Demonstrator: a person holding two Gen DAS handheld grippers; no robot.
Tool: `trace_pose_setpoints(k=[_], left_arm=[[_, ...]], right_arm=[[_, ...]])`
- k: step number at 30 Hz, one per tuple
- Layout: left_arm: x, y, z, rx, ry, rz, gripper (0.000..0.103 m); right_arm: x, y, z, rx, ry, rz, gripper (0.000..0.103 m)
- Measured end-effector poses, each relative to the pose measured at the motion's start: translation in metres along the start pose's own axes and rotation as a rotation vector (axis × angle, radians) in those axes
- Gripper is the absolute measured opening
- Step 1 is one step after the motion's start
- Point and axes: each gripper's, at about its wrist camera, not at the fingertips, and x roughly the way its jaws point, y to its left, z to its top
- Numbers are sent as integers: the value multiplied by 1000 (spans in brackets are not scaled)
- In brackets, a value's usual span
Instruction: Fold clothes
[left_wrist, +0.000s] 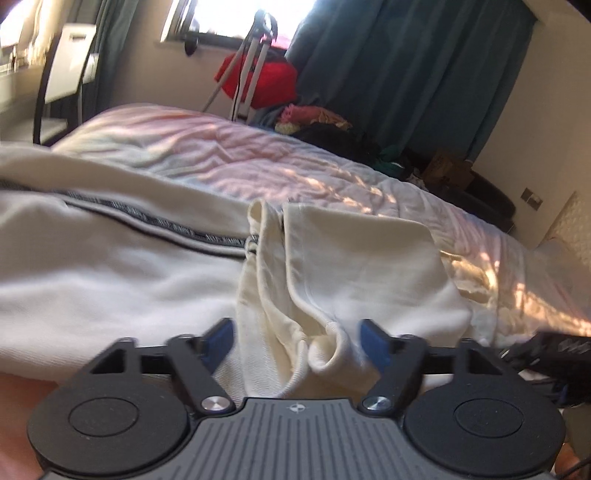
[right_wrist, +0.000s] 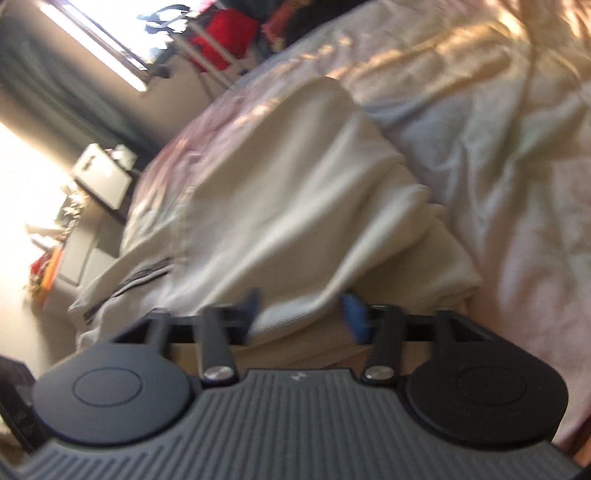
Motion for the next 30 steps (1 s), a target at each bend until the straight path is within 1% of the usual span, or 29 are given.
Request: trace_pose_setpoints(k=[1,2,3,4,6,9,10,11,13,15,17,19,20,22,24,25,26,28,30], left_arm=[[-4,-1,0,14,-13,15,93],[-9,-2,1,25,-24,29,99],[-13,-1,1,27,-32,43,101],[-17,0,1,25,-39,57,102],[-25,10,3,-10,-37,82,102],[-38,38,6,-111,-18,125,103],[-43,49,7,-155,-13,152,103],[-49,61,7,-201,-5,184,103],[-60,82,5,-244,17,214,103],[-72,105,2,-293,43,244,103],[-83,132,-1,-387,79,261,103],[-89,165,-6,-531,138,252,103],[-89,186,-10,-639,182,229,103],[-89,216,-21,-823,201,163,103],[-88,246,-31,-999,208,94,103],[-89,256,-36,-1063,181,77,103],[-91,264,-39,-1119,135,67,103],[-91,279,-44,-1192,48,38,103],[-91,291,-45,-1245,-23,17,99]], right_arm=[[-4,7,-1,-33,-21,19,87],[-7,13,-1,-66,-41,38,86],[-11,20,-1,-103,-71,39,86],[-15,26,-1,-140,-101,40,85],[-18,35,1,-206,-134,43,85],[-17,43,3,-273,-181,67,85],[-11,46,4,-286,-170,76,85],[-3,48,4,-292,-135,91,85],[19,51,-1,-291,-50,110,84],[34,55,-8,-335,-15,58,84],[48,59,-15,-379,20,7,84],[63,63,-22,-423,55,-45,86],[71,65,-26,-444,72,-71,86],[69,69,-30,-472,65,-93,87],[67,67,-31,-477,63,-91,86],[65,66,-30,-476,63,-87,86],[64,64,-29,-466,65,-84,86],[61,62,-28,-448,67,-78,86],[60,63,-29,-453,67,-83,86]])
